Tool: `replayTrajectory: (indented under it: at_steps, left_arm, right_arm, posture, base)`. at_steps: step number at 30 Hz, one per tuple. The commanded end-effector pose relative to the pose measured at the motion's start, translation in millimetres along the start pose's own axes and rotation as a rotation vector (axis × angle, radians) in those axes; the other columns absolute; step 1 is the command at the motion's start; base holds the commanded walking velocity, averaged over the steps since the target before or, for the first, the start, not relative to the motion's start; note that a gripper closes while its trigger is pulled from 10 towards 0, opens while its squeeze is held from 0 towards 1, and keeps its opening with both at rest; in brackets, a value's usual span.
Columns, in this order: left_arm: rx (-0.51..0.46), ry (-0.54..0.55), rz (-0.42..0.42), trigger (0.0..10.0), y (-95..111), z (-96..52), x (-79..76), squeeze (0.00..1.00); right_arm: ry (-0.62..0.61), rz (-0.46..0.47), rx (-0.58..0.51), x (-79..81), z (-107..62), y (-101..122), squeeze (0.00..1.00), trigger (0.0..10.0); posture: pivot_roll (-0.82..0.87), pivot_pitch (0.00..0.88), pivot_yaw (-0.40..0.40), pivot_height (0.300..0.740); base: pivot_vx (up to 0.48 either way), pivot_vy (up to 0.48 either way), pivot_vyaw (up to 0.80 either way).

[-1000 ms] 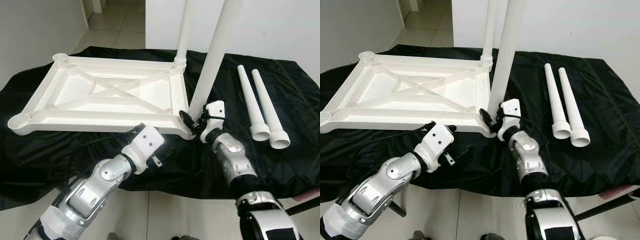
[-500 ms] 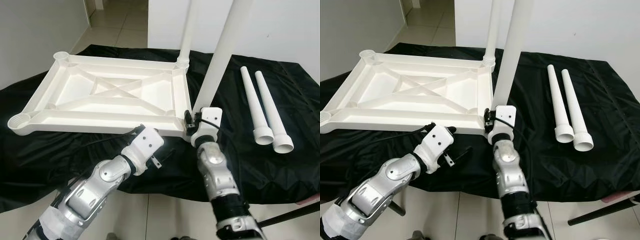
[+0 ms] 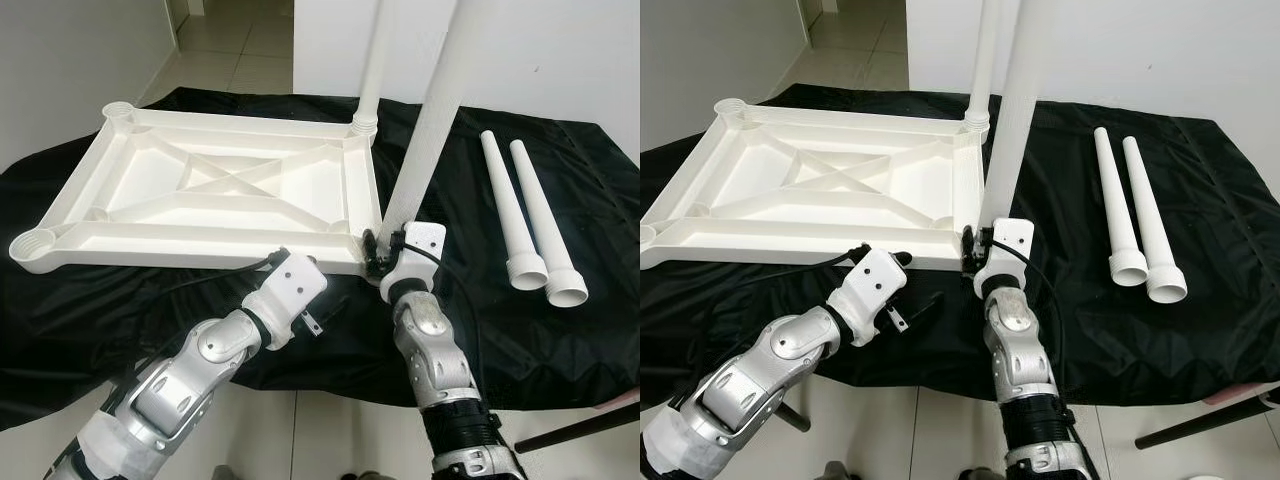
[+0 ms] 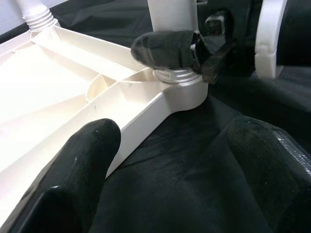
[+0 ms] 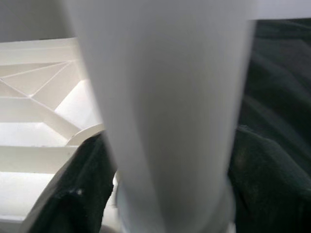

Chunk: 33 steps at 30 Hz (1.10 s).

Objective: Building children table

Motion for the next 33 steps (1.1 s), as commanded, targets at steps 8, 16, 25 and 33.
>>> replayTrajectory:
  at_steps: [8, 16, 25, 33]
  left_arm:
    - [-0.043, -0.135, 0.023, 10.0, 3.9, 0.1, -4.7, 0.0]
    - [-0.046, -0.126, 0.04, 10.0, 5.6, 1.9, 0.2, 0.0]
    - [-0.048, -0.108, 0.056, 10.0, 6.0, 5.7, 9.0, 0.0]
    - [-0.063, -0.167, 0.031, 10.0, 7.2, 6.1, 4.2, 0.0]
  right_arm:
    - [0.322, -0.084, 0.083, -11.0, 6.9, 15.4, 0.0, 10.0]
    - [0.548, -0.198, 0.181, -19.0, 11.0, 14.9, 0.0, 10.0]
    - [0.636, -0.261, 0.226, -25.1, 22.9, 18.9, 0.0, 10.0]
    - [0.684, -0.278, 0.268, -30.8, 28.3, 14.0, 0.0, 2.5]
  posture:
    - [-0.03, 0.086, -0.004, 0.74]
    - [-0.03, 0.077, 0.003, 0.74]
    - [-0.02, 0.047, 0.004, 0.74]
    - [-0.02, 0.039, 0.012, 0.74]
  base:
    - [0.0, 0.0, 0.0]
    - [0.0, 0.0, 0.0]
    - [0.0, 0.0, 0.0]
    - [0.0, 0.0, 0.0]
Point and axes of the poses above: a point about 5 cm out from each wrist's last joint towards the gripper, its own z axis pointing out of the wrist towards the gripper, its own y axis along the axis of the wrist's last joint, x = y × z, the point moved 1 cm from there along z, pointing out of the wrist towards the gripper, and after that the axes turned 15 degrees about z, right-handed, at the moved point
